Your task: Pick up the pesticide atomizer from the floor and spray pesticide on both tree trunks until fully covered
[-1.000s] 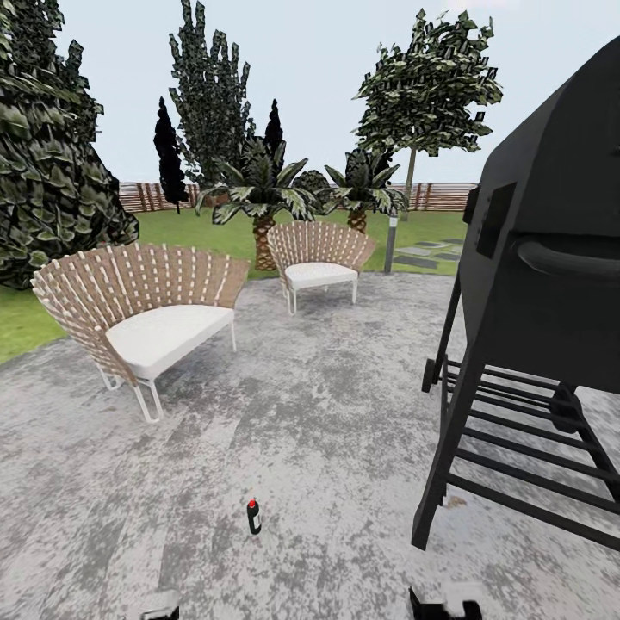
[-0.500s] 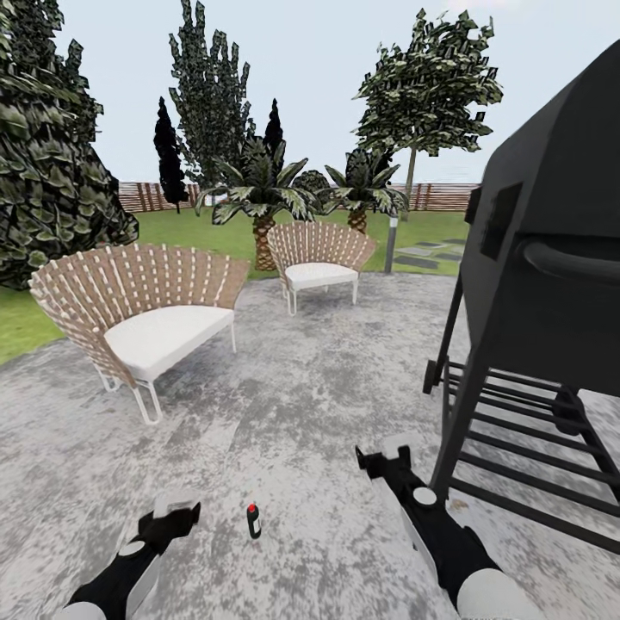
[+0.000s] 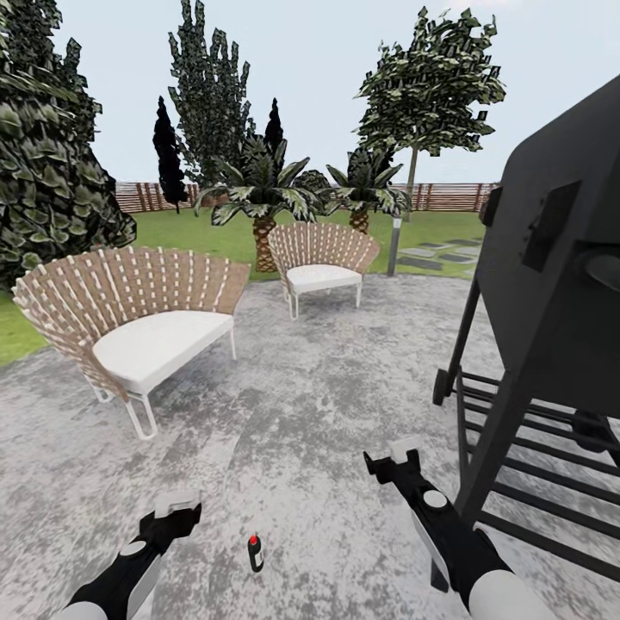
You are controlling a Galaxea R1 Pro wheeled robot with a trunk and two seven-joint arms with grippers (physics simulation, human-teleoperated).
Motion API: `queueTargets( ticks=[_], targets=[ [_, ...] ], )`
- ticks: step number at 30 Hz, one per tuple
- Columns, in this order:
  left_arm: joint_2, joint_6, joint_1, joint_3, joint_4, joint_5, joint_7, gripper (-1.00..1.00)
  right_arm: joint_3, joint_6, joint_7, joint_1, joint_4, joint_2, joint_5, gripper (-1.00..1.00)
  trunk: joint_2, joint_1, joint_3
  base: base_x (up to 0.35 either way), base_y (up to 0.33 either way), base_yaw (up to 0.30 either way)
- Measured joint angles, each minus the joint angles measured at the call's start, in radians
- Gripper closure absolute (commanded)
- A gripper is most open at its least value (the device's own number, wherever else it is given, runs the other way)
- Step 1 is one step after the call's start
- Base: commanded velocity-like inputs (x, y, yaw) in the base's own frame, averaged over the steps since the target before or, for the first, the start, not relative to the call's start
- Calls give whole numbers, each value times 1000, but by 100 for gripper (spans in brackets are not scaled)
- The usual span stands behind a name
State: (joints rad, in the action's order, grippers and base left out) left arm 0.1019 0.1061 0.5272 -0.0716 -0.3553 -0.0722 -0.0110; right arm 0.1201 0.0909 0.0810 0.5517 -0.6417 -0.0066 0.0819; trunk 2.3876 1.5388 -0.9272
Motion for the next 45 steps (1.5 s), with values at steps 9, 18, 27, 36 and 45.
queueTargets(
  ticks=[9,18,27,36,45],
  targets=[
    [1,-1,1,0,-1,11,0,-100,1,0,0,0,2,-1,0,-100,0,0,0,6,1,-95],
    [2,-3,1,0,0,42,0,-100,2,0,0,0,5,3,0,-100,56,31,-25,0,0,-3],
    [2,-3,1,2,6,45,0,-100,220,2,99,0,59,3,20,-100,112,62,-54,0,0,0],
    [0,-2,1,2,11,44,0,-100,280,-2,494,0,53,-145,19,-100,114,66,-89,0,0,0],
    [-1,-2,1,2,11,44,0,-100,109,-4,764,0,43,-167,16,-100,116,70,-124,0,0,0]
  ],
)
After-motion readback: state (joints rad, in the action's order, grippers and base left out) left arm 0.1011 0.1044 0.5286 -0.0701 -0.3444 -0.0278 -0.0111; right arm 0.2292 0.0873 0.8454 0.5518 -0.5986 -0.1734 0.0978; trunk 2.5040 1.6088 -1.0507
